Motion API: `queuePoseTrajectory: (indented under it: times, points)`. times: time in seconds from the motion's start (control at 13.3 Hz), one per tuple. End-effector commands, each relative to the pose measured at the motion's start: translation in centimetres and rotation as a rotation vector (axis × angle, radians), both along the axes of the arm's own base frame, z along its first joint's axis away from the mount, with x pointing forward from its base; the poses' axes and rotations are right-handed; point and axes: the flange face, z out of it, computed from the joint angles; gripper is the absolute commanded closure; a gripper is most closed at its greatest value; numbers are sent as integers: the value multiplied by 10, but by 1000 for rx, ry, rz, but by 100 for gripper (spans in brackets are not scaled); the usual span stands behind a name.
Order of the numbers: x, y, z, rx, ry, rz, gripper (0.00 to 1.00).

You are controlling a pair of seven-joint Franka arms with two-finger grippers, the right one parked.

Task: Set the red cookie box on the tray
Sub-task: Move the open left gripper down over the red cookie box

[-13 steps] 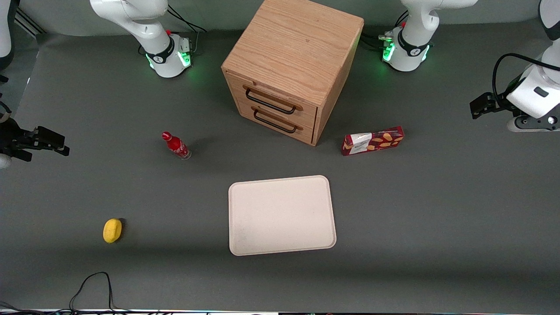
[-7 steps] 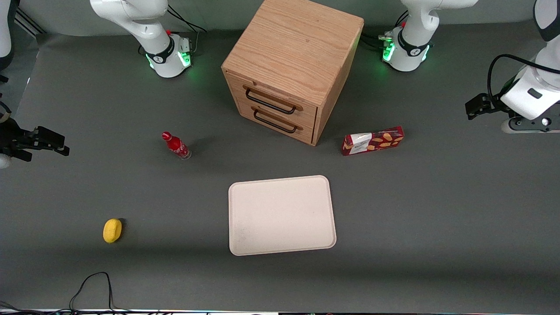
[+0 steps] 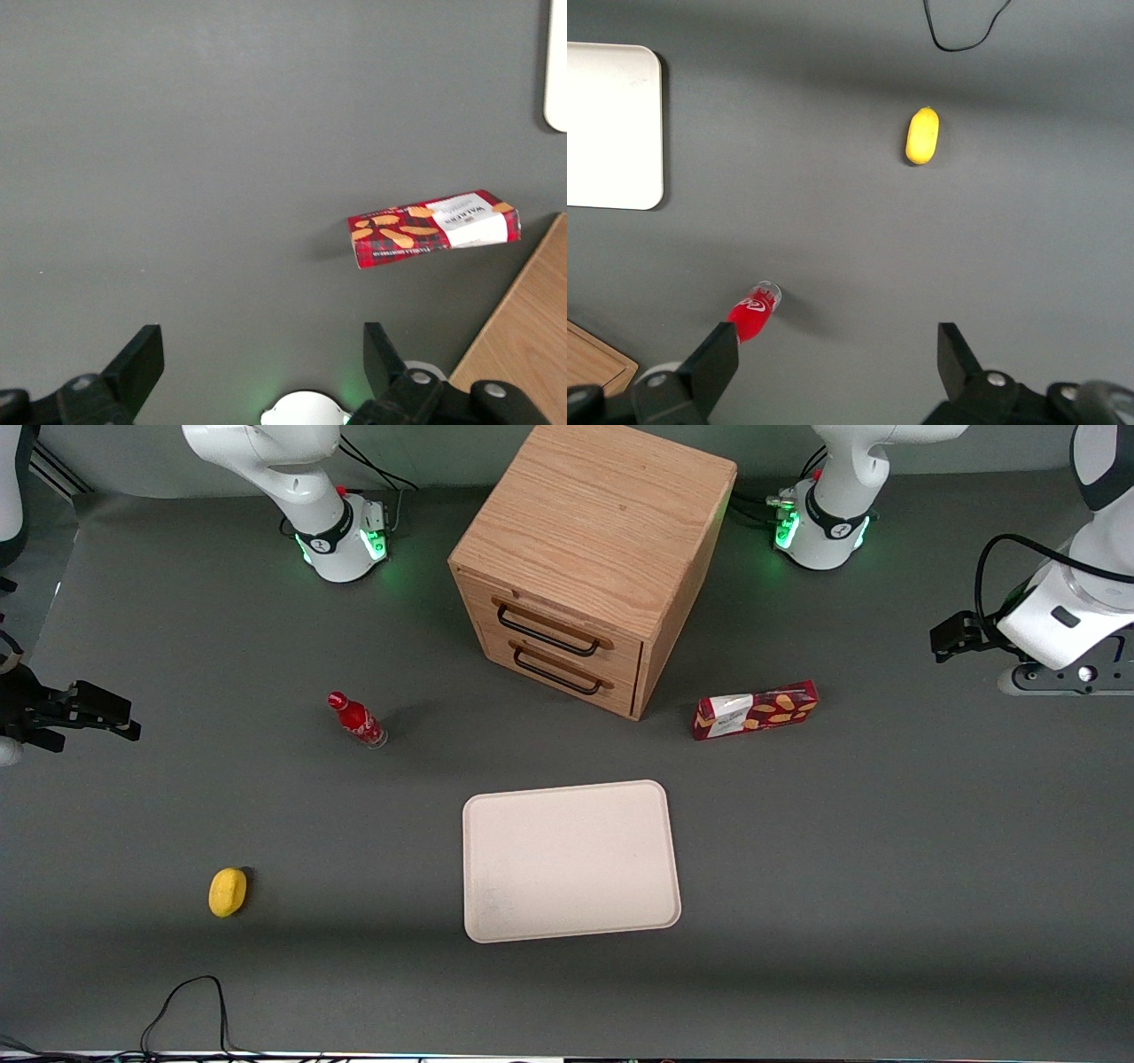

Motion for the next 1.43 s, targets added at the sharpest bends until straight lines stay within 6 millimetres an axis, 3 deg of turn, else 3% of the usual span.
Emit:
queuePoseTrajectory:
  times: [0.0, 0.08, 0.3, 0.45, 0.6, 0.68, 0.83, 0.9, 1.05, 1.35]
  points:
    - [-6, -35, 21, -35, 36, -166, 0]
    - [-10, -46, 25, -64, 47, -207, 0]
    - [-17, -55, 36, -139, 82, -643, 1]
    - [-36, -88, 47, -143, 113, -779, 0]
    - [-49, -107, 60, -151, 100, -953, 0]
    - [-50, -108, 67, -165, 92, -1055, 0]
    - [-52, -106, 72, -196, 75, -1100, 0]
    - [-54, -107, 66, -201, 87, -1097, 0]
    - [-51, -111, 34, -211, 104, -1103, 1]
    - [-58, -121, -65, -209, 55, -1181, 0]
